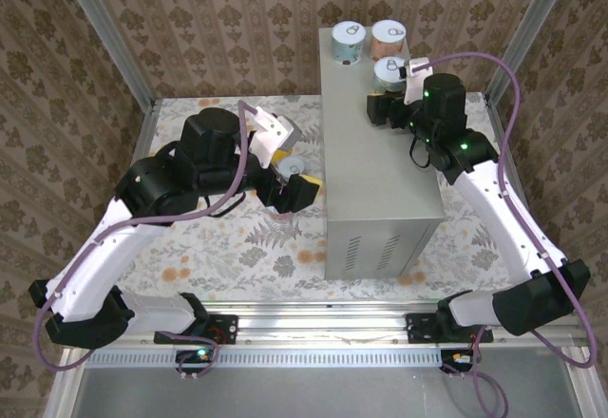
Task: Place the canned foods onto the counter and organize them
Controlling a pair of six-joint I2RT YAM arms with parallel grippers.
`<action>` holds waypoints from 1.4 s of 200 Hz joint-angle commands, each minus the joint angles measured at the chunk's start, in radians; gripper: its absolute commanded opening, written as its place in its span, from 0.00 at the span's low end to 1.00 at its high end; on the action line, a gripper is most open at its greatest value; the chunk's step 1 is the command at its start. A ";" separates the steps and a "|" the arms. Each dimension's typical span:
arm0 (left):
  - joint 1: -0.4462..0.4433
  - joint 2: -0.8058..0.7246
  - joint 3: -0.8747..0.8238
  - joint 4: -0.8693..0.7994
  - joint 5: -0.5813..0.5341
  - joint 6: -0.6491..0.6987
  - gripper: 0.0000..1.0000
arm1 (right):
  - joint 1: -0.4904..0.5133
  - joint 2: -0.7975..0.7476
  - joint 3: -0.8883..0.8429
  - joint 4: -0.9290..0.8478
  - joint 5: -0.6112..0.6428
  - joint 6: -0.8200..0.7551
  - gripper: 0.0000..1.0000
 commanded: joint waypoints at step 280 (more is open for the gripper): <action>0.005 -0.055 -0.053 0.018 -0.021 -0.026 1.00 | -0.048 0.180 0.107 -0.027 0.010 -0.006 0.80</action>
